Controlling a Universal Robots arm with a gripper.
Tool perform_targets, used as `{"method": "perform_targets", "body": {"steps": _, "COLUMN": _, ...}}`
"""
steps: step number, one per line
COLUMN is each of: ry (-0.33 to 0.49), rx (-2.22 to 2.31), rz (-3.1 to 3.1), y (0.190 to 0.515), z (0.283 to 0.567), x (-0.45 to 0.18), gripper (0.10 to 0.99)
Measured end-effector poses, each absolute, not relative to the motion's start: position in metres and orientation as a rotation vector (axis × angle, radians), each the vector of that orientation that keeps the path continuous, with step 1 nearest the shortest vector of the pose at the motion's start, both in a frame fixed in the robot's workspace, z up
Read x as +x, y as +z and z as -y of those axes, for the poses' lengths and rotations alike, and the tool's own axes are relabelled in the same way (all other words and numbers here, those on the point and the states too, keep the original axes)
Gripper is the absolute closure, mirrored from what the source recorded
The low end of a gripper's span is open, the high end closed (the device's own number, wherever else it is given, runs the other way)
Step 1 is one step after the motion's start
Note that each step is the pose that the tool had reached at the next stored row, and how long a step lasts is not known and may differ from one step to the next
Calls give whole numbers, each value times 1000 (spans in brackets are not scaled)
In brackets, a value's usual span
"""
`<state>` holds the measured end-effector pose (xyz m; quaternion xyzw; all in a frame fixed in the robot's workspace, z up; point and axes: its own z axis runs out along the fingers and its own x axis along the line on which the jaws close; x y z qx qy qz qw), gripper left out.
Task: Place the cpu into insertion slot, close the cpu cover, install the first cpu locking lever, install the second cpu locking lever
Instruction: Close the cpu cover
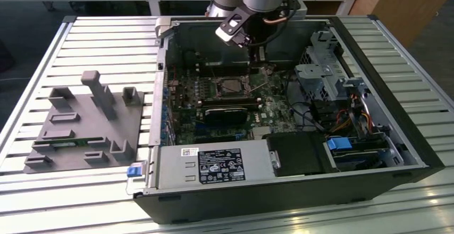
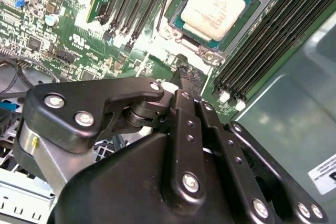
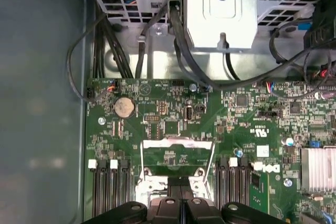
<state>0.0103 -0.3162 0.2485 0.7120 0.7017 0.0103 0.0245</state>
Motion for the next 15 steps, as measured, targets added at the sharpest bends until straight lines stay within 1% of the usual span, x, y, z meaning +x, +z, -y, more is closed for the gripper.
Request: {"method": "perform_targets", "body": {"steps": 15, "ry": 24, "rx": 2206, "rz": -2174, "y": 248, "z": 316, "x": 32, "gripper": 980}}
